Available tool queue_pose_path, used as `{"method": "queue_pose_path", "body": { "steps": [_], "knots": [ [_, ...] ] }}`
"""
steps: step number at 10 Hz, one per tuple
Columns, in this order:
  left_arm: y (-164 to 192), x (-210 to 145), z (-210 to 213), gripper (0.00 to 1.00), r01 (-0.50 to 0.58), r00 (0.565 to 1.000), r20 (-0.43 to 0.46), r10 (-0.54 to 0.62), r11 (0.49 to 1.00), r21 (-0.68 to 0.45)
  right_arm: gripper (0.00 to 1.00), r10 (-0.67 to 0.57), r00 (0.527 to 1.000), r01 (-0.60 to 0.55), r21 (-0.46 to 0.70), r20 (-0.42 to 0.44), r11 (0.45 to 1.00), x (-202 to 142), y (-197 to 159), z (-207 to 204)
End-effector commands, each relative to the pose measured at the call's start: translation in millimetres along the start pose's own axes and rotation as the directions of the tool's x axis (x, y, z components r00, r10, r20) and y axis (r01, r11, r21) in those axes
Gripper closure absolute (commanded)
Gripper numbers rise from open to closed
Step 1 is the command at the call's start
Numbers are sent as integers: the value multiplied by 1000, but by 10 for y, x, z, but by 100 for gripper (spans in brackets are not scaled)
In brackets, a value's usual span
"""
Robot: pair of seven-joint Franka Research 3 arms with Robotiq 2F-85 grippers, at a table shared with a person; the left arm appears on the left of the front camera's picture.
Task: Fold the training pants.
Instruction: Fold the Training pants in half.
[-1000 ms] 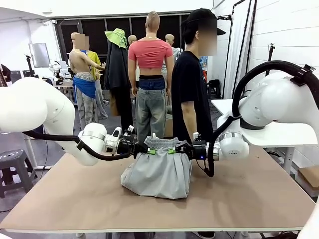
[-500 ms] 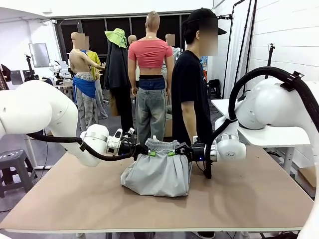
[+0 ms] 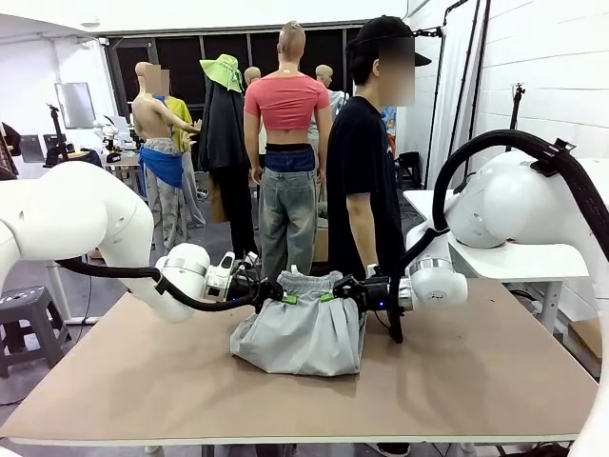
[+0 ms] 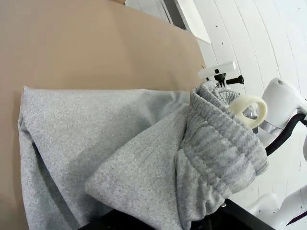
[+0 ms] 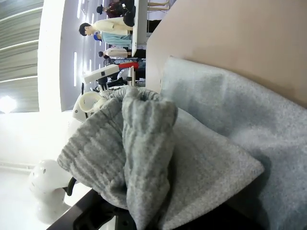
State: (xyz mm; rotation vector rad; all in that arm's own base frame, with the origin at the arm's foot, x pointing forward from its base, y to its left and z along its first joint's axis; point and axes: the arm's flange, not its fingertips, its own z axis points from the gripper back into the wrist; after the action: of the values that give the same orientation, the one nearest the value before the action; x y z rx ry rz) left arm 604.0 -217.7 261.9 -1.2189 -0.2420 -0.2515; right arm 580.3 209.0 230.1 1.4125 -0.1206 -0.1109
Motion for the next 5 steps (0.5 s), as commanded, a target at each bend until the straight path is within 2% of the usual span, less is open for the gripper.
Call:
{"method": "queue_pose_path", "body": {
  "steps": [1,4,5],
  "knots": [
    [49,78,249,68,-24,1000,-18,25,998,50,73,-51,998,53,-61,33,997,141,37,238],
    [23,74,348,9,-35,999,-2,35,997,64,14,-66,997,71,-99,50,993,104,99,343],
    [18,79,375,0,-33,999,3,33,997,68,0,-70,996,77,-124,61,989,106,136,391]
  ]
}}
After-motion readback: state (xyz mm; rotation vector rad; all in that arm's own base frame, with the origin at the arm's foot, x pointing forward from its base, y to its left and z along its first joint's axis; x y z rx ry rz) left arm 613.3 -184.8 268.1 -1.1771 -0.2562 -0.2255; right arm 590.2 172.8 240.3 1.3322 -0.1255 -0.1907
